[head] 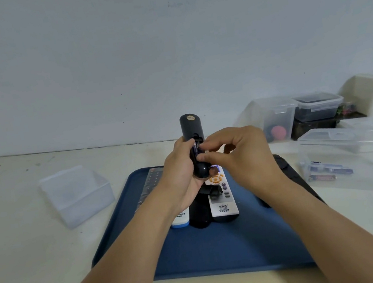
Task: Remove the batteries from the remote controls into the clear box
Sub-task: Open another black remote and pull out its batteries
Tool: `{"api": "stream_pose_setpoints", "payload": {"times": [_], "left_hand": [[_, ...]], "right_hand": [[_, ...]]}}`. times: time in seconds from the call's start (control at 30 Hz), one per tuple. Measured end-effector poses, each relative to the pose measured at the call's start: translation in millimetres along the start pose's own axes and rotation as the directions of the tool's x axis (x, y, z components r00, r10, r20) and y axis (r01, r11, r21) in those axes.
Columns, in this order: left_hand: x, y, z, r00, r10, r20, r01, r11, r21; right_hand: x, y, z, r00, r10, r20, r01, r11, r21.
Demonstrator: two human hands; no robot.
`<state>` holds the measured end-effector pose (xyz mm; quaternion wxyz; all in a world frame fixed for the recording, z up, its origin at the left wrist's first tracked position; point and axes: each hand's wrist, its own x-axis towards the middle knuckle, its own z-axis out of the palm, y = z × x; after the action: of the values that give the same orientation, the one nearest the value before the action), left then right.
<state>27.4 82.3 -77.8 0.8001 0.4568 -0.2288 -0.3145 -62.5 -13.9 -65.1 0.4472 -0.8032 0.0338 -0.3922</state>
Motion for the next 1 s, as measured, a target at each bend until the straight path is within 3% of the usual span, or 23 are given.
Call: {"api": "stream_pose_setpoints", "payload": {"times": [0.2,0.33,0.47,0.63,0.67,0.73,0.83,0.9,1.0], "left_hand": [[-2.0,-2.1,2.2,0.999,0.034,0.027,-0.035,0.998,0.060],[-2.4,-4.4,5.3,0.995,0.066,0.072,-0.074,0.992,0.104],[-2.1,-9.7,3.4,0.998,0.045,0.052,-0.053,0.985,0.166],[0.4,-3.9,-1.2,0.996,0.079,0.040,-0.085,0.979,0.186],[2.3,0.3,-3.5,0.994,0.108,0.014,-0.109,0.979,0.170],[6.6,9.3,-10.5,0.987,0.156,-0.046,-0.148,0.978,0.144],[10.0,16.6,-23.3,0.975,0.193,-0.110,-0.175,0.972,0.158],[10.4,15.4,-26.8,0.975,0.187,-0.119,-0.166,0.971,0.170],[10.9,10.4,-26.7,0.981,0.155,-0.119,-0.136,0.978,0.160]], "right_hand": [[-1.0,2.3,1.0,0.999,-0.035,0.033,0.036,0.998,-0.045],[0.5,7.6,-0.7,0.986,0.167,-0.016,-0.163,0.973,0.162],[2.4,16.1,0.5,0.915,0.388,0.107,-0.395,0.816,0.422],[7.7,20.3,-2.8,0.911,0.407,0.074,-0.396,0.809,0.434],[10.0,21.6,-7.2,0.914,0.403,0.038,-0.389,0.849,0.359],[12.1,24.4,-15.8,0.945,0.325,0.037,-0.325,0.946,0.002],[5.5,20.9,-11.8,0.922,0.274,0.275,-0.129,0.884,-0.449],[0.3,20.6,-4.1,0.891,0.292,0.347,-0.065,0.839,-0.540],[-2.4,21.9,1.6,0.882,0.301,0.363,-0.063,0.838,-0.542]]}}
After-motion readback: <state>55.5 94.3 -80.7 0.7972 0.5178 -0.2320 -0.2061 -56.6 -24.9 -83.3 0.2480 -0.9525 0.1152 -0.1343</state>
